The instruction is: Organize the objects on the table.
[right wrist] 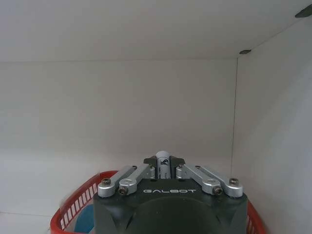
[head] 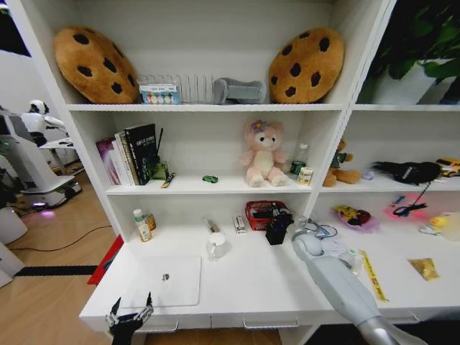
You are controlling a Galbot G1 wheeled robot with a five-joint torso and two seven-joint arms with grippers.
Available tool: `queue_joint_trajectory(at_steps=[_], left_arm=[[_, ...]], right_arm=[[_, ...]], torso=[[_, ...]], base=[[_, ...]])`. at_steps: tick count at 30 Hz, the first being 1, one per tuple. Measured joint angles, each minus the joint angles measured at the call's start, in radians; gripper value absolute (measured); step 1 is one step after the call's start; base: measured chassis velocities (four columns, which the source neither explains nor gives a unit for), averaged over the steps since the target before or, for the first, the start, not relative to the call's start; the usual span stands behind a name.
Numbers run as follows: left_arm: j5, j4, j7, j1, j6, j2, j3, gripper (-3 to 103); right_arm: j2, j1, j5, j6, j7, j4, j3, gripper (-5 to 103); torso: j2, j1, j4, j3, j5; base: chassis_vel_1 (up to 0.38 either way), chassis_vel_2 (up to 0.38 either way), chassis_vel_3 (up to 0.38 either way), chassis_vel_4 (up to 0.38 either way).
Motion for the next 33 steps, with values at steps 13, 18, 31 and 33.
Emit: queue_joint_trajectory(at_steps=[13, 18, 31, 33], left_arm=[[-0.006, 0.001, 0.000, -0.002, 0.000, -0.001, -0.002, 98], [-0.005, 0.002, 0.000, -0.003, 0.000, -0.003, -0.002, 98], [-0.001, 0.004, 0.000, 0.000, 0.000, -0.005, 0.005, 98], [0.001, 0.004, 0.000, 0.002, 0.000, -0.005, 0.008, 98]], right_arm=[[0.005, 0.019, -0.001, 0.010, -0.004, -0.013, -0.020, 33], [-0.006, -0.013, 0.003, 0.013, -0.006, 0.038, -0.003, 36], [-0.058, -0.340, -0.002, 0.002, 0.076, 0.427, 0.137, 47], [-0.064, -0.389, -0.009, 0.002, 0.088, 0.485, 0.175, 48]], torso=[[0.000, 0.000, 0.0000, 0.000, 0.0000], [0.000, 0.000, 0.0001, 0.000, 0.0000], [0.000, 0.000, 0.0002, 0.000, -0.0001], [0.000, 0.000, 0.0001, 0.000, 0.0000]], base=[[0.000, 0.000, 0.000, 0.000], [0.000, 0.000, 0.000, 0.000], [0.000, 0.000, 0.000, 0.000], [0.000, 0.000, 0.000, 0.000]])
